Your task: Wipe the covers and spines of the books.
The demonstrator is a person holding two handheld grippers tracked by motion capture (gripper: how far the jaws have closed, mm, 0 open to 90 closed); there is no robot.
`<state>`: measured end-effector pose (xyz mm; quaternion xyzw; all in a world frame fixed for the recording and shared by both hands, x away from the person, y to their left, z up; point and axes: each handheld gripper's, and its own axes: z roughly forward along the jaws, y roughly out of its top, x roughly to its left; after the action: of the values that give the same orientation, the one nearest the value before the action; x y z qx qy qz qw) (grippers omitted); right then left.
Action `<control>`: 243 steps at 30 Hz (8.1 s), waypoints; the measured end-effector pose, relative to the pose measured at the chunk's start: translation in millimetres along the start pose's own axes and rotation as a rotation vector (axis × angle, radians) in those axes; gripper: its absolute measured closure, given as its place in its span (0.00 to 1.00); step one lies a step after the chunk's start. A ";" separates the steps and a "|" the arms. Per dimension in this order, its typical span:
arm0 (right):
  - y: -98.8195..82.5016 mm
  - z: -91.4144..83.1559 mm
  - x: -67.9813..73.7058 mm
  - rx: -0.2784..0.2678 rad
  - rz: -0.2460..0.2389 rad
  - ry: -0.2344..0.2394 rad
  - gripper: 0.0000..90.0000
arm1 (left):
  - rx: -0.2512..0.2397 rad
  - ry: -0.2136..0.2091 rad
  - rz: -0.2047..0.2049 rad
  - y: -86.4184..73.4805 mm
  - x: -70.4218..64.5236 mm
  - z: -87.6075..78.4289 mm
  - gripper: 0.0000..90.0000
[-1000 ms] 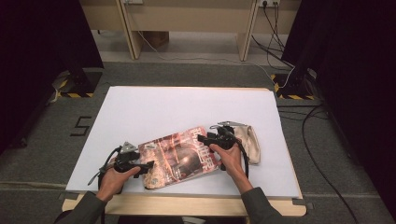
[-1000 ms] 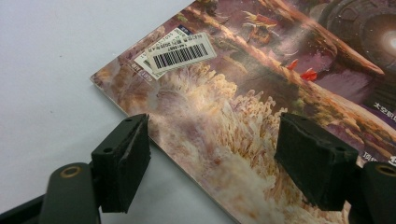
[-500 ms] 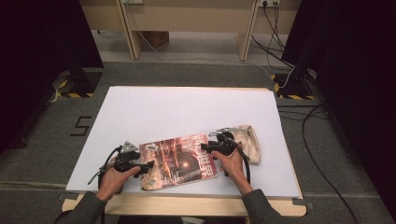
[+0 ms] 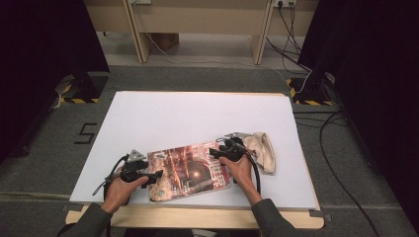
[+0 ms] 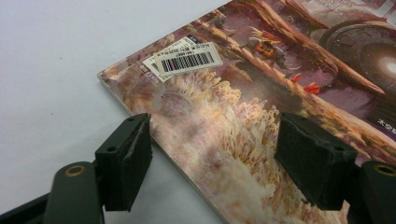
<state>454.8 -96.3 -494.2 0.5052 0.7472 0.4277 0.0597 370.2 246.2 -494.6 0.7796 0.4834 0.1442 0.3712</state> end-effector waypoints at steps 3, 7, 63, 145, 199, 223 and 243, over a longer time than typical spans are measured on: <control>-0.4 -0.8 0.3 -0.012 0.042 0.018 0.49 | 0.004 -0.006 0.002 0.3 0.4 0.0 0.29; 2.9 -8.7 1.8 -0.046 0.069 0.039 0.49 | 0.004 -0.004 0.002 0.4 0.1 0.1 0.29; -19.5 -49.3 13.7 0.017 -0.167 -0.022 0.48 | 0.021 -0.008 0.014 33.7 15.7 12.6 0.28; 11.0 -17.6 13.3 0.012 0.069 0.256 0.73 | -0.019 -0.095 0.003 -3.0 -34.5 4.7 0.39; 26.6 -32.9 39.9 0.081 -0.307 0.452 0.92 | -0.217 -0.206 0.173 71.3 15.3 19.6 0.21; 33.1 -30.6 41.0 0.076 -0.339 0.523 0.92 | -0.202 -0.406 0.237 78.6 29.2 31.3 0.32; 36.5 -20.7 31.9 0.119 -0.378 0.482 0.86 | -0.252 -0.354 0.330 53.2 26.3 -3.2 0.82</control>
<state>454.3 -78.1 -444.7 0.2438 0.8442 0.4722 -0.0703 415.6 256.5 -457.7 0.8084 0.2557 0.1232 0.5156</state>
